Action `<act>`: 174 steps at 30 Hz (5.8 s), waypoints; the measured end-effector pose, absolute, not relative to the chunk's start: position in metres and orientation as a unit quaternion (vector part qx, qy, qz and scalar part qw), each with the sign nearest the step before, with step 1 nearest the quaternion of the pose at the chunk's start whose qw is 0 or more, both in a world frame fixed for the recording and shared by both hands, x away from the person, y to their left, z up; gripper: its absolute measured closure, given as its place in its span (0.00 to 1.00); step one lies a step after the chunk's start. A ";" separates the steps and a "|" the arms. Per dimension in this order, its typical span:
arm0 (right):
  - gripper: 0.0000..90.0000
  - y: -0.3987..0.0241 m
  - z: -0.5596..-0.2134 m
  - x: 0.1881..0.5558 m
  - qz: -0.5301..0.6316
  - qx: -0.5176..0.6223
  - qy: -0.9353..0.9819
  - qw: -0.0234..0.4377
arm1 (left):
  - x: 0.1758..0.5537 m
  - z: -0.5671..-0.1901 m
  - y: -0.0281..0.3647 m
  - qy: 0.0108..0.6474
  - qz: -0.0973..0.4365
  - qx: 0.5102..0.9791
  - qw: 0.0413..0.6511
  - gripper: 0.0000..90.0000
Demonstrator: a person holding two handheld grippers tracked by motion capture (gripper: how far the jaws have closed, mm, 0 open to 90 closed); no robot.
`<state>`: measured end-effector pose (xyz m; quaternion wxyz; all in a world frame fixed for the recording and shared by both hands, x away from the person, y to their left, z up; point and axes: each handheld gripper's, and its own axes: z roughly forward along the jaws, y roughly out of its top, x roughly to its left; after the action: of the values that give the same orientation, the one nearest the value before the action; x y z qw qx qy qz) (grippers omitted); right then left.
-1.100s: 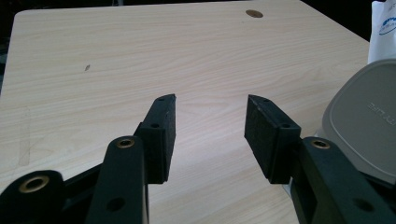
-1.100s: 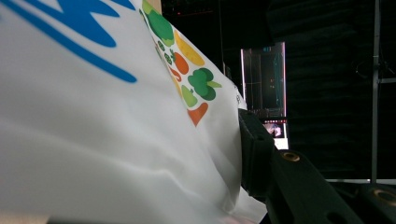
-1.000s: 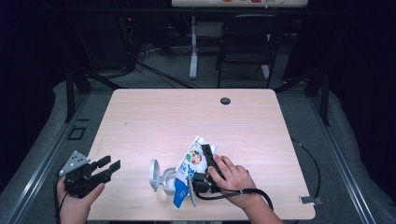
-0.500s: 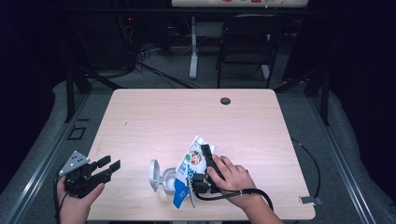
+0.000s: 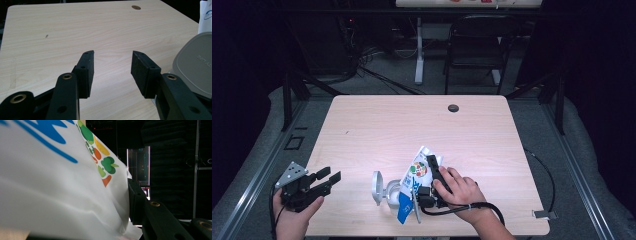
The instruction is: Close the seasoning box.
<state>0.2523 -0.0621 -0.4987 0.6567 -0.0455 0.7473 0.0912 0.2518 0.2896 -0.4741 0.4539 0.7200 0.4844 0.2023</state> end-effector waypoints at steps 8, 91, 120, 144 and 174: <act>0.81 -0.063 -0.498 0.252 0.091 -0.049 0.746 0.658 | 0.252 -0.474 0.290 0.485 0.202 0.720 0.454 0.60; 0.82 -0.077 -0.512 0.254 0.175 0.066 0.795 0.577 | 0.252 -0.476 0.290 0.487 0.201 0.721 0.451 0.60; 0.82 -0.079 -0.517 0.253 0.211 0.116 0.804 0.544 | 0.252 -0.475 0.290 0.486 0.203 0.719 0.454 0.60; 0.82 -0.082 -0.519 0.254 0.239 0.160 0.815 0.504 | 0.252 -0.475 0.290 0.486 0.203 0.719 0.454 0.60; 0.82 -0.089 -0.518 0.258 0.292 0.234 0.822 0.429 | 0.253 -0.476 0.290 0.486 0.200 0.721 0.452 0.60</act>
<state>0.2585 -0.0892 -0.5178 0.4292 0.2344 0.8219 0.2923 0.2527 0.2903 -0.4759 0.4521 0.7205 0.4862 0.2003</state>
